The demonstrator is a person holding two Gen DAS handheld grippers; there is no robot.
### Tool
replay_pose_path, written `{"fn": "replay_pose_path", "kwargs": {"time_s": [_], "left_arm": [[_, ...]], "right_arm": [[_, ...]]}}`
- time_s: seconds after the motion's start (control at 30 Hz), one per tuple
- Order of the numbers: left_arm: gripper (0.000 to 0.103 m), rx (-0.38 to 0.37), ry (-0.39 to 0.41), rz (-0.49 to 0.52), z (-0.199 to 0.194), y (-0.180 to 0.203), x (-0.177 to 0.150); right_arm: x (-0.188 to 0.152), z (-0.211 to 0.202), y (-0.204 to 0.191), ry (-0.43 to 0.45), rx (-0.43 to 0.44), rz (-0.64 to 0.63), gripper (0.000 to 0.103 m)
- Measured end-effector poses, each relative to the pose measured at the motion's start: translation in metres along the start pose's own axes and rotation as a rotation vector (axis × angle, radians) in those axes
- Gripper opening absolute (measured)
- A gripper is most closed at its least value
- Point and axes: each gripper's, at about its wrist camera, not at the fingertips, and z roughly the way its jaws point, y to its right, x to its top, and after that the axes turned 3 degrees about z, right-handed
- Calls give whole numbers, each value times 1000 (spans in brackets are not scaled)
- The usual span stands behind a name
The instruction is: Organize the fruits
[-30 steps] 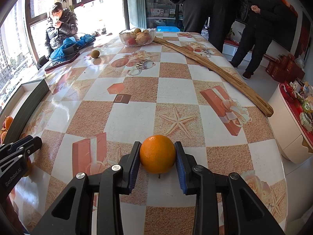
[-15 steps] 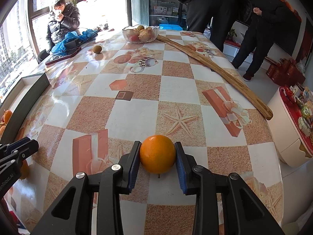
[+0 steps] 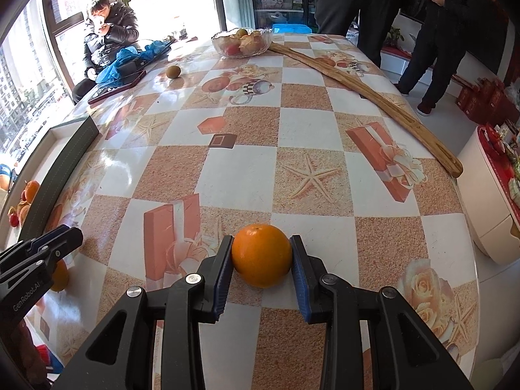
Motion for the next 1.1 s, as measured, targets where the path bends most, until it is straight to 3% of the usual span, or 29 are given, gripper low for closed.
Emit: {"fn": "replay_pose_path", "kwargs": {"time_s": [0.37,0.6,0.97,1.07,1.1], "left_arm": [[22,-34,-19,-36,-1,-7,3],[16,-59,-23,-44,-4,-9,4],[16,-103,-9,-71,-12,-19,8],[23,-127,-10,-83,-11,-26,8],[36,-132,-9,-88,-11,-29,6]], "right_arm": [[7,-2,5,-37,73,59,35],[7,-5,3,-39,86,63,35],[11,-16,0,-13,86,48,35],[9,-16,0,-12,85,46,35],[8,-16,1,-12,83,46,35]]}}
